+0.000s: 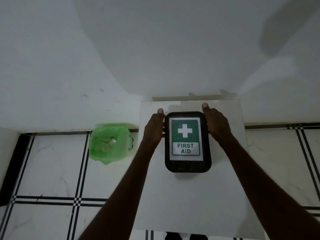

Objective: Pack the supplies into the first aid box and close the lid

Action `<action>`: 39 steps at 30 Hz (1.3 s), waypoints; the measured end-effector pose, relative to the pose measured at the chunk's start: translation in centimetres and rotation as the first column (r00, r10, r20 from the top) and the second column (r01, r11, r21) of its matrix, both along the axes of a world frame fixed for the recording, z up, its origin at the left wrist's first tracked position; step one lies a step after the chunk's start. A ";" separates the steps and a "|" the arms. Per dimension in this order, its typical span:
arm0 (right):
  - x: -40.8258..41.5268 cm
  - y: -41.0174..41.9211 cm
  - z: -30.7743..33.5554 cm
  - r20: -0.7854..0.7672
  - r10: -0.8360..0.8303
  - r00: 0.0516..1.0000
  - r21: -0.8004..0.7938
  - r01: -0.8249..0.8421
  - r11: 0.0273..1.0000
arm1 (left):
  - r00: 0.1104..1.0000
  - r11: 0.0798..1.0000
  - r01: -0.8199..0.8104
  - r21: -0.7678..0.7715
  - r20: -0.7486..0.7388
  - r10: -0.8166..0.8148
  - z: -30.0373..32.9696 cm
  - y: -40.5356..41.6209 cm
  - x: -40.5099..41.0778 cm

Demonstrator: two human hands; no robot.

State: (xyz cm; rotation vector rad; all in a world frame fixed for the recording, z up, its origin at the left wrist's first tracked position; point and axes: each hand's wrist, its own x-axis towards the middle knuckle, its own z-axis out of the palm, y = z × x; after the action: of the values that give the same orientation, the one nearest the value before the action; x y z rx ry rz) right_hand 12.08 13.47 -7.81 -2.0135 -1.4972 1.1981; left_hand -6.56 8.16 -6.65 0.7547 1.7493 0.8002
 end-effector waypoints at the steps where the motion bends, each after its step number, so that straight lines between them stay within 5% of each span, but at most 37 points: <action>1: 0.8 -1.4 0.2 -0.052 -0.007 0.999 -0.079 0.003 0.997 | 0.997 0.999 0.027 -0.039 0.078 -0.024 0.4 -1.5 -0.4; 5: 3.3 -8.5 1.6 -0.275 -0.064 0.959 -0.434 -0.064 0.899 | 0.971 0.976 0.162 -0.144 0.201 -0.132 0.4 -7.5 -1.1; 8: 4.4 -11.4 1.6 -0.410 -0.191 0.892 -0.506 -0.048 0.861 | 0.967 0.973 0.152 -0.174 0.228 -0.111 -0.4 -9.8 -1.2; 17: 3.9 -13.0 1.0 -0.475 -0.388 0.790 -0.428 0.178 0.886 | 0.960 0.982 -0.104 -0.160 0.242 0.142 0.2 -10.9 0.0; 26: 3.7 -9.5 1.0 -0.413 -0.136 0.901 -0.323 -0.005 0.946 | 0.980 0.995 0.083 -0.054 0.188 -0.071 0.7 -7.9 0.0; 30: 1.8 -8.5 0.8 -0.401 -0.111 0.909 -0.292 -0.012 0.956 | 0.995 0.998 0.061 0.013 0.076 -0.061 -0.7 -7.2 0.7; 39: 2.4 -6.5 0.6 -0.375 -0.134 0.917 -0.240 0.044 0.970 | 0.996 0.998 0.042 0.051 0.076 -0.046 -1.7 -5.0 2.4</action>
State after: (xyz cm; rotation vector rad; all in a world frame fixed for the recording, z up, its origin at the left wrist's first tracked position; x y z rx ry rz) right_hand 14.50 6.96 -7.23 -1.8092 -1.1037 1.6772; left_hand -4.20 3.17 -8.34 0.7832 1.6441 0.8348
